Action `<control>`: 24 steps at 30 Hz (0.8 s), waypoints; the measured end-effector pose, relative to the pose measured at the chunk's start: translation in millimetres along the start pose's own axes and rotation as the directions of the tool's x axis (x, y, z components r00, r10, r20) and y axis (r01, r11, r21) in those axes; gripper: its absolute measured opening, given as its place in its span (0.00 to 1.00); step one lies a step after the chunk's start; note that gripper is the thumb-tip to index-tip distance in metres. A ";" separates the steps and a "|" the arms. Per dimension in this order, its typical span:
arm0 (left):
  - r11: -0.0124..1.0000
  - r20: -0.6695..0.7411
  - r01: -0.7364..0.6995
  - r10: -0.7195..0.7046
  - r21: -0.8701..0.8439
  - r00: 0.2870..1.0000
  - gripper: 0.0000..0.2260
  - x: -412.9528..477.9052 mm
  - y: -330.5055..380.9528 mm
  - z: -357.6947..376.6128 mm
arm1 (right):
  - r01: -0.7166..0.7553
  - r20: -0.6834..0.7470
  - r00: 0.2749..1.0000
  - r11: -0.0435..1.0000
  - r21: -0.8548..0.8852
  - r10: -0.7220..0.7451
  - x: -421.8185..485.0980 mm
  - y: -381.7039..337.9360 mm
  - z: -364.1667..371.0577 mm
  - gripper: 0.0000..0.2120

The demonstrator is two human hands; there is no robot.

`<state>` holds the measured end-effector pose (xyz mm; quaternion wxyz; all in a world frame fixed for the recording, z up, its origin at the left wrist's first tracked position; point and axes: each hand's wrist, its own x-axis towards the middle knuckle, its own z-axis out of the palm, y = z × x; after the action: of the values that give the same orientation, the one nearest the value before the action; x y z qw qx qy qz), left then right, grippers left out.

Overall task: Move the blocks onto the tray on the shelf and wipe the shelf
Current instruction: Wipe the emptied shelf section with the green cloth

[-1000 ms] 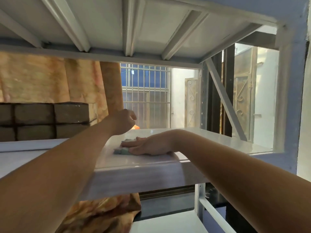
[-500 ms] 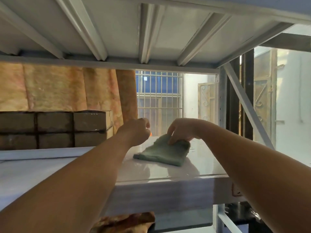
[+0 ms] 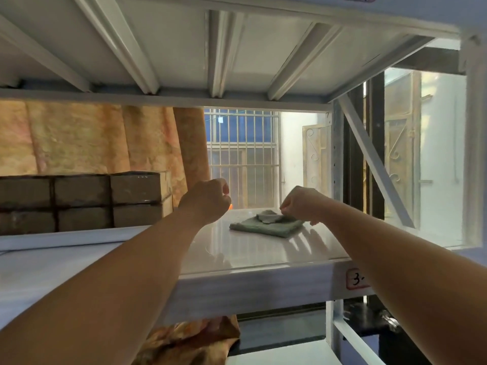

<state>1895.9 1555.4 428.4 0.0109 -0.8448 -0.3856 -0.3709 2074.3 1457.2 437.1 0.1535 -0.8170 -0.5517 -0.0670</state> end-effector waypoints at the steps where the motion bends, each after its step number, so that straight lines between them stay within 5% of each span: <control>1: 1.000 -0.002 -0.010 0.010 0.006 1.000 0.10 -0.4 1.2 0.7 | -0.028 0.034 0.999 0.999 -0.036 0.029 -1.0 0.8 2.1 0.17; 15: 0.988 0.054 -0.145 0.142 0.061 0.988 0.09 -5.5 10.3 8.9 | -0.236 -0.118 0.963 0.970 0.064 0.242 13.3 2.2 21.7 0.17; 19: 0.995 -0.180 -0.096 0.099 0.024 0.979 0.11 -7.2 13.1 -4.1 | -0.213 -0.131 0.962 0.957 0.199 0.241 7.3 -8.3 14.4 0.14; 24: 0.999 -0.589 0.005 0.022 0.045 0.808 0.12 -4.2 3.0 -26.5 | 0.015 -0.220 0.971 0.892 0.452 0.095 -1.0 -46.1 -8.0 0.14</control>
<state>1879.7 1542.6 445.7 0.1500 -0.6896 -0.3678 -0.6056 2031.9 1469.5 452.5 0.4043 -0.7567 -0.5129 -0.0308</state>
